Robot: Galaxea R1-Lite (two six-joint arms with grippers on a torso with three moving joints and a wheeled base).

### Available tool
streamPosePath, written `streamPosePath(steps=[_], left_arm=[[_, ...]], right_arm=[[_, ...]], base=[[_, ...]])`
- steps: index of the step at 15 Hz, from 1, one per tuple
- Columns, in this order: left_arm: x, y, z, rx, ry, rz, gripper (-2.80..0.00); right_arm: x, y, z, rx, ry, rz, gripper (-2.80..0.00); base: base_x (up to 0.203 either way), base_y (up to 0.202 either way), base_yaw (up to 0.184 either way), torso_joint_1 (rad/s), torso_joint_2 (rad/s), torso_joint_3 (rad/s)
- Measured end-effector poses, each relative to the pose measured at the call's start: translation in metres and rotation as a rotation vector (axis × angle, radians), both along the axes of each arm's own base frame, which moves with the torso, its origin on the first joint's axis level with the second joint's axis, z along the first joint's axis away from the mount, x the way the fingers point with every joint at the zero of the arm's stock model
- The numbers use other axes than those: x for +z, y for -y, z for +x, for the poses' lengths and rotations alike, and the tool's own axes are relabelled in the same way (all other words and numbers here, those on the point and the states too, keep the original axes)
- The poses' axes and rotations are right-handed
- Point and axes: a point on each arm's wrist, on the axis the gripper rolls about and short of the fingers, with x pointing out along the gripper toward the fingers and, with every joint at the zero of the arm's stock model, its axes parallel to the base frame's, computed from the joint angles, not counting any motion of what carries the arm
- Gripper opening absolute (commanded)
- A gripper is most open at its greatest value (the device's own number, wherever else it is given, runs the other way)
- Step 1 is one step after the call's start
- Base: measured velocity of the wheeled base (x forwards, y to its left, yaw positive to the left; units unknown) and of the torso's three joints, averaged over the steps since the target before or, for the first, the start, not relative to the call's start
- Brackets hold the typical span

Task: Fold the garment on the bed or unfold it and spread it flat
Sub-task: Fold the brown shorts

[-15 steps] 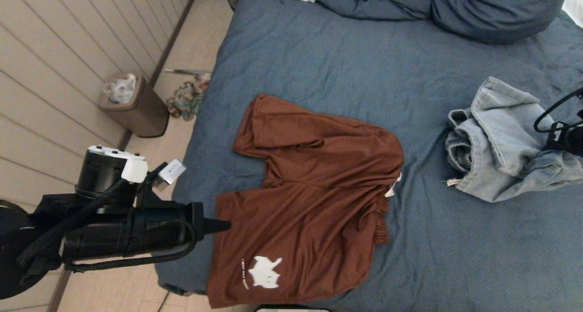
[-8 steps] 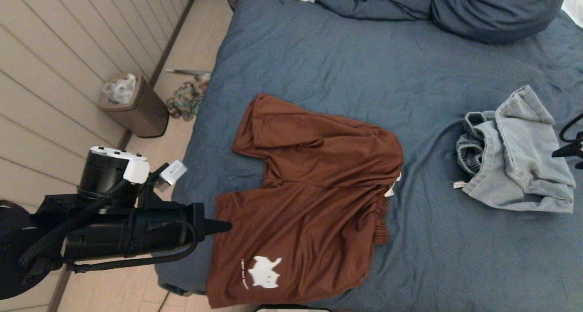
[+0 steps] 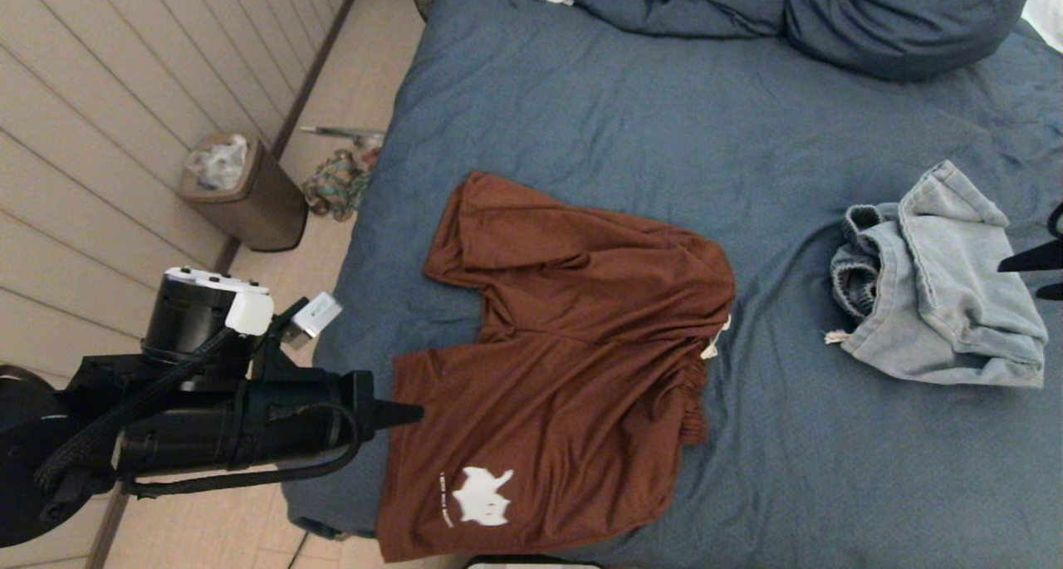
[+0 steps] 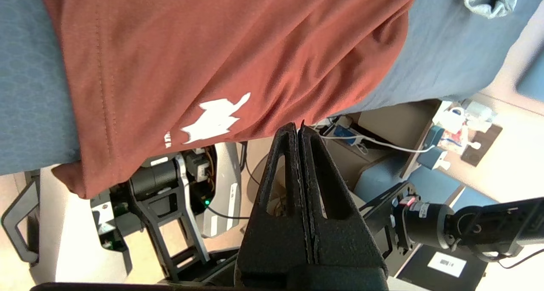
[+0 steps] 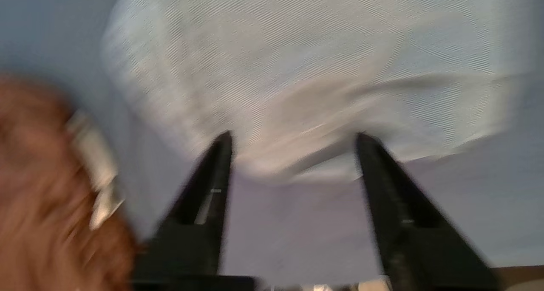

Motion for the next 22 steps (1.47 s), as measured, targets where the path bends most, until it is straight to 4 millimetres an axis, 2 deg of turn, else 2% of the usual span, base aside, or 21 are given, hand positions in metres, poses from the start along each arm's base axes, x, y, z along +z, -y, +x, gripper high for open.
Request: streamPosePath(steps=[3, 5, 8, 10, 12, 16, 17, 19, 22], left_arm=[[0.000, 0.000, 0.000, 0.000, 0.001, 0.000, -2.80], [0.000, 0.000, 0.000, 0.000, 0.001, 0.000, -2.80], [0.000, 0.000, 0.000, -0.001, -0.001, 0.002, -2.80], [-0.001, 0.001, 0.000, 0.000, -0.002, 0.006, -2.80], [-0.004, 0.004, 0.000, -0.010, -0.013, 0.014, -2.80], [-0.011, 0.011, -0.003, -0.051, -0.025, 0.040, -2.80], [-0.012, 0.011, -0.003, -0.055, -0.025, 0.043, -2.80], [-0.014, 0.012, -0.003, -0.060, -0.029, 0.045, -2.80], [-0.021, 0.014, -0.001, -0.069, -0.041, 0.064, -2.80]], right_arm=[[0.008, -0.045, 0.005, 0.114, 0.004, -0.003, -2.80], [0.006, -0.073, 0.011, 0.185, -0.017, 0.012, -2.80], [-0.011, -0.119, 0.019, 0.291, -0.102, 0.001, -2.80], [-0.032, -0.155, 0.020, 0.370, -0.199, -0.043, -2.80], [-0.050, -0.188, 0.014, 0.465, -0.278, -0.082, -2.80], [-0.072, -0.230, -0.018, 0.629, -0.369, -0.099, -2.80], [-0.075, -0.239, -0.026, 0.670, -0.372, -0.107, 0.00], [-0.085, -0.256, -0.037, 0.736, -0.353, -0.132, 0.00], [-0.099, -0.274, -0.042, 0.796, -0.313, -0.170, 0.00]], base=[[0.000, 0.000, 0.000, 0.000, 0.00, 0.000], [0.000, 0.000, 0.000, 0.000, 0.00, 0.000], [0.000, 0.000, 0.000, 0.000, 0.00, 0.000], [0.000, 0.000, 0.000, 0.000, 0.00, 0.000], [0.000, 0.000, 0.000, 0.000, 0.00, 0.000], [0.000, 0.000, 0.000, 0.000, 0.00, 0.000], [0.000, 0.000, 0.000, 0.000, 0.00, 0.000], [0.000, 0.000, 0.000, 0.000, 0.00, 0.000], [0.000, 0.000, 0.000, 0.000, 0.00, 0.000]])
